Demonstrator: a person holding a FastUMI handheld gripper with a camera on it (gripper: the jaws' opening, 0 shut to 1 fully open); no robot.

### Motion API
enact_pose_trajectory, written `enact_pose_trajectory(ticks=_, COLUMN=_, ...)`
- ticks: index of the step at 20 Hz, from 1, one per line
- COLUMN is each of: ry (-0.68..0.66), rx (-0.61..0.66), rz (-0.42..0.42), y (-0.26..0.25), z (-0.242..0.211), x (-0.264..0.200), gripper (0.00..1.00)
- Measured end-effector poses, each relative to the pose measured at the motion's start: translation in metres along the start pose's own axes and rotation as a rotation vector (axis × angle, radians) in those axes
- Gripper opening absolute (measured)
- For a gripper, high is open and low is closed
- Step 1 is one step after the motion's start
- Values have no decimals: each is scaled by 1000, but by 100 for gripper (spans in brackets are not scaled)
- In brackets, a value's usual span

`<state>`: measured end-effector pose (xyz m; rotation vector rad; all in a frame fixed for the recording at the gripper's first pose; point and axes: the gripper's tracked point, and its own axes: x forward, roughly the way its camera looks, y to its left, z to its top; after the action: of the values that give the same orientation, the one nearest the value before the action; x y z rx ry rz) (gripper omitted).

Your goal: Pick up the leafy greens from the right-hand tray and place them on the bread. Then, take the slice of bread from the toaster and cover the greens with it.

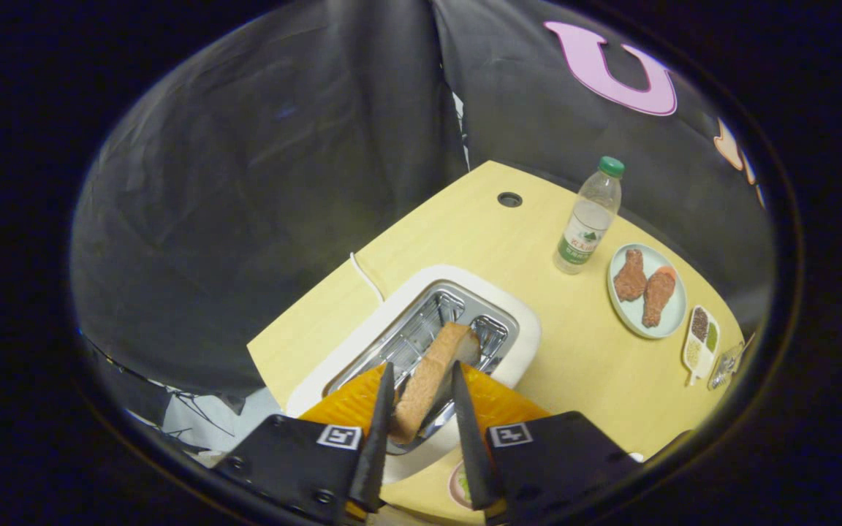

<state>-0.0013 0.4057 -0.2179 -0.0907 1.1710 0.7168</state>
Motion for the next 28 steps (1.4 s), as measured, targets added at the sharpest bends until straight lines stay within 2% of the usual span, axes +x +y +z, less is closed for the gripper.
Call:
enact_pose_trajectory(ticks=2, ry=-16, rx=8, rz=-10, y=-6, z=2, x=-6, gripper=42)
enact_pose_trajectory(ticks=9, ry=-117, rx=137, rz=109, y=-5, z=6, x=-37, gripper=16)
enact_pose_trajectory(ticks=18, ry=-240, rx=312, rz=188, y=-23, z=0, x=-82, gripper=16)
enact_pose_trajectory(ticks=28, ry=-336, rx=442, rz=190, y=-54, z=-29, x=-120, gripper=16)
